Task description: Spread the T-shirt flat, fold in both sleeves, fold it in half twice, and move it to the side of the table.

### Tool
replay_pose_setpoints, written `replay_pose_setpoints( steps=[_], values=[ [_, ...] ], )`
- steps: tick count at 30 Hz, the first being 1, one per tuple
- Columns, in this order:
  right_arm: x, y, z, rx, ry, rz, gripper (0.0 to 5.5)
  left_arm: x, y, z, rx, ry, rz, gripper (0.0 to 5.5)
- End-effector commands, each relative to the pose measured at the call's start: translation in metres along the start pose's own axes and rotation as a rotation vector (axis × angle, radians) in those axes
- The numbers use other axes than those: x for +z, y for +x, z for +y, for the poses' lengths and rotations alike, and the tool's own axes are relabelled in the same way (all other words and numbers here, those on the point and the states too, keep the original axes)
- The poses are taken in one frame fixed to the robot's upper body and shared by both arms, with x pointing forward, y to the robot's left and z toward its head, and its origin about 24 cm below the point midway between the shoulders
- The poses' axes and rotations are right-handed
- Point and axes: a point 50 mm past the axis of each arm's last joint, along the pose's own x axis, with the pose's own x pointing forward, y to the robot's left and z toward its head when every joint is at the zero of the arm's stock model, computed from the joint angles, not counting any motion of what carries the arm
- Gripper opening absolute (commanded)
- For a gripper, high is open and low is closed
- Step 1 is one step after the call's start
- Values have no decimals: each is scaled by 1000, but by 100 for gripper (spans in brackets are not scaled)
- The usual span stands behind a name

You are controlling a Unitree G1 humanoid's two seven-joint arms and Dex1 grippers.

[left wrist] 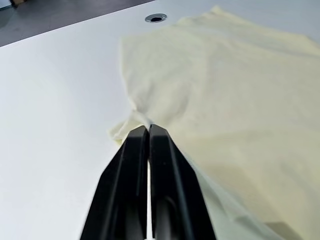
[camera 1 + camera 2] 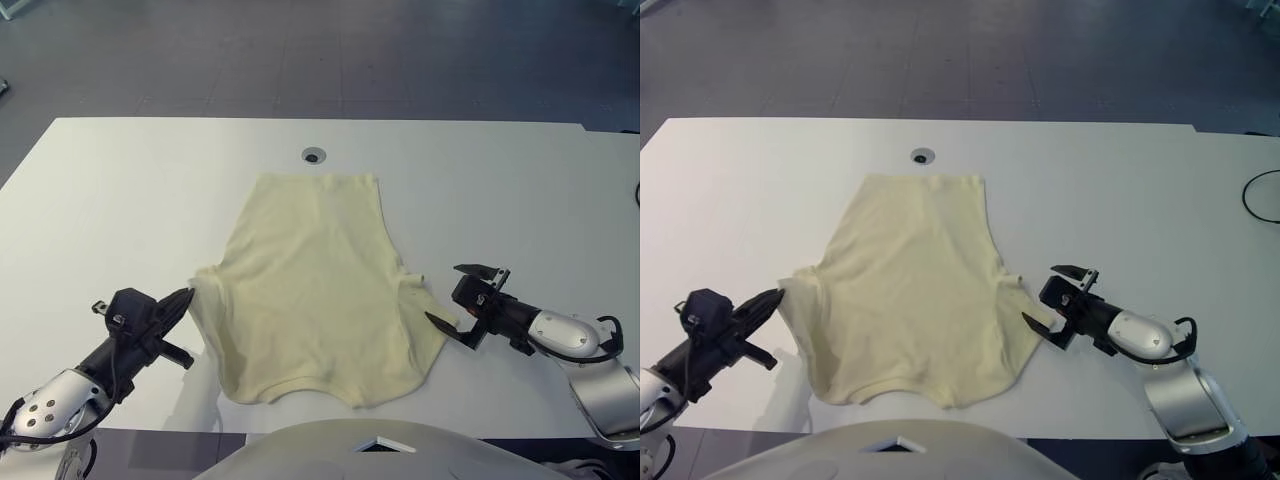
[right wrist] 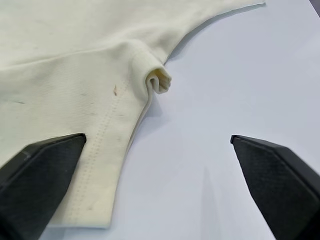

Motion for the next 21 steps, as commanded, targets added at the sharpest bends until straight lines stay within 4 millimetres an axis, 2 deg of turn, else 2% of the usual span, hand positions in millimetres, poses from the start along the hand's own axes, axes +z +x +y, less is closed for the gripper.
replay_pose_setpoints(
  steps=[1,4,8,12,17,21],
  values=[
    [-11,1,4,18,15,60,540,5,10,-10,-146,181,-24,2],
    [-11,2,3,17,16,60,540,10,22,-25,-266,293,-67,2],
    [-12,1,4,13,22,62,540,26,41,-53,-445,383,-193,2],
    [-13,1,4,14,21,60,540,14,51,-76,-582,436,-163,2],
    [-13,0,4,13,22,60,540,0,56,-79,-584,502,-90,2],
    [-13,0,4,15,25,61,540,2,59,-65,-476,556,-76,63]
  ],
)
